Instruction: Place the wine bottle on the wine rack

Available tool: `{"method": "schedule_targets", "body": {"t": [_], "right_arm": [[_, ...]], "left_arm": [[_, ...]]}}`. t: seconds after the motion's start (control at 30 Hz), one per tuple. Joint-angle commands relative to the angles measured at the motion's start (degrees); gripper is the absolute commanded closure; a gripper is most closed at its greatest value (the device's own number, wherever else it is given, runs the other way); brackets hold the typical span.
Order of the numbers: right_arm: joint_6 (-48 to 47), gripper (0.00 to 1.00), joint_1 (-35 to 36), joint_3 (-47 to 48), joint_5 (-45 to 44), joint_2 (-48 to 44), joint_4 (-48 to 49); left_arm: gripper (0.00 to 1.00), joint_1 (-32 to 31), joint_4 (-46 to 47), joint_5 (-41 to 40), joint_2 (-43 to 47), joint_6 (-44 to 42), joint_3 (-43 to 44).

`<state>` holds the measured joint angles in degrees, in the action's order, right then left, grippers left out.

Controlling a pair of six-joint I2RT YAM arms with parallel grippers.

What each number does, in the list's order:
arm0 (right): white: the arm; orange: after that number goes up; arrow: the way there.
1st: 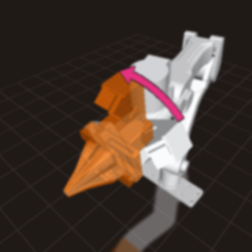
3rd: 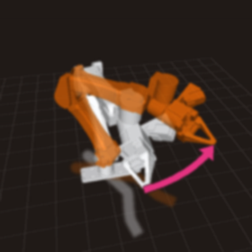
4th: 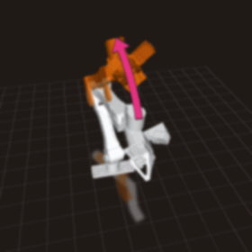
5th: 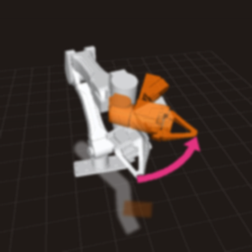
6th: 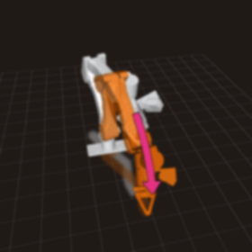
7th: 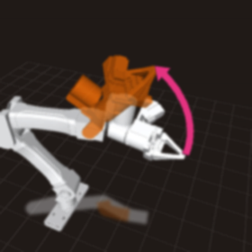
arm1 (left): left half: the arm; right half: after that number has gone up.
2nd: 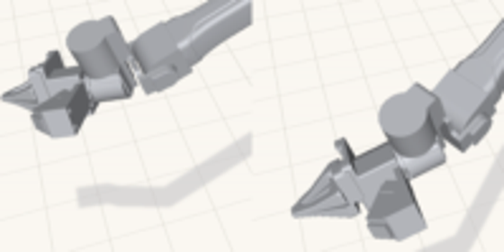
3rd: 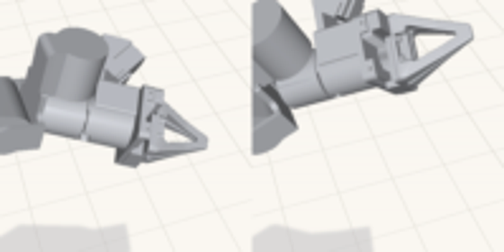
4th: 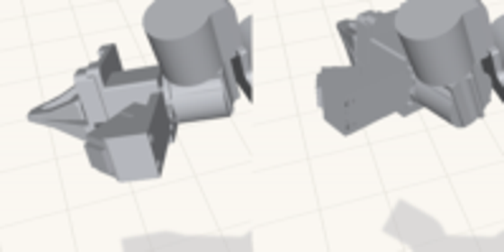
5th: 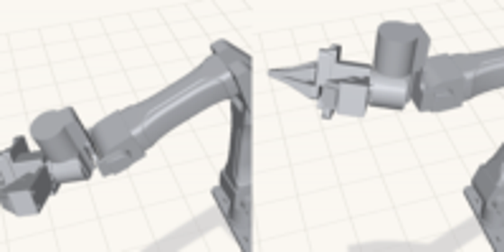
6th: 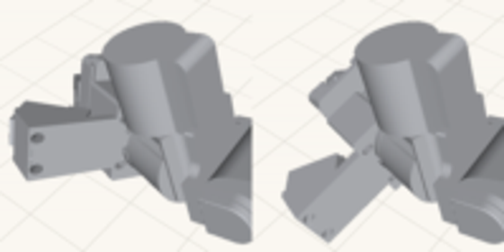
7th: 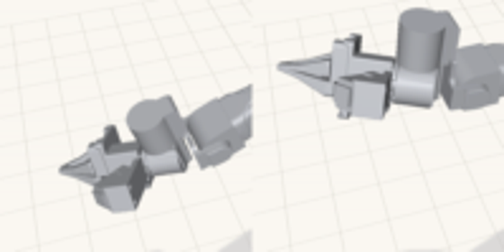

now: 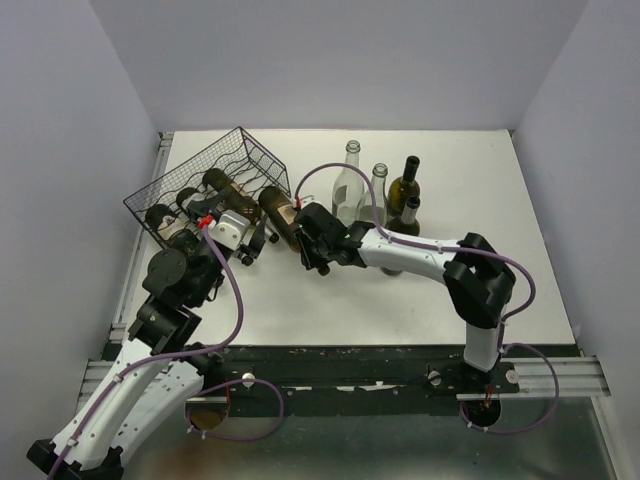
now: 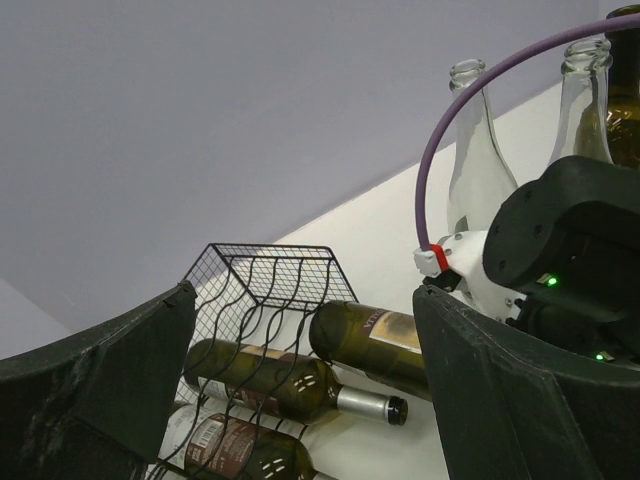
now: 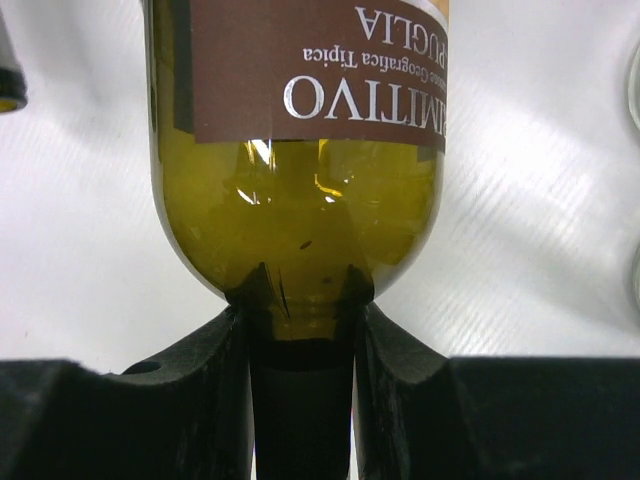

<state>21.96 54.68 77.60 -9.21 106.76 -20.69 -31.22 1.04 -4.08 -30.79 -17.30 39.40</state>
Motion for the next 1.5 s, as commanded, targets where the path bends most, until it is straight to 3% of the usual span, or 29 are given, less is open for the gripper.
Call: {"method": "schedule_targets", "body": {"t": [0.0,0.47,1.0,1.3,1.47], "right_arm": [[-1.30,0.99,0.17,5.89,-4.58,2.92,9.70],[-8.15,0.99,0.08,10.10,-9.85,8.54,12.16],[-23.43,0.99,-0.27,32.24,-22.68,26.82,11.90],[-29.16,0.99,-1.06,41.39,-25.41,33.95,13.83],[-31.53,0.90,-0.97,43.33,-26.47,35.88,14.97]], "left_arm": [[0.01,-0.15,-0.34,-1.63,-0.24,0.95,-0.02],[0.01,-0.15,-0.60,-2.69,-0.86,1.30,0.15],[0.01,-0.15,-0.95,-3.22,-1.21,1.83,0.33],[0.01,-0.15,-0.95,-2.87,-1.65,2.09,0.50],[0.01,-0.07,-2.35,-2.61,-1.82,2.36,0.51]]}}
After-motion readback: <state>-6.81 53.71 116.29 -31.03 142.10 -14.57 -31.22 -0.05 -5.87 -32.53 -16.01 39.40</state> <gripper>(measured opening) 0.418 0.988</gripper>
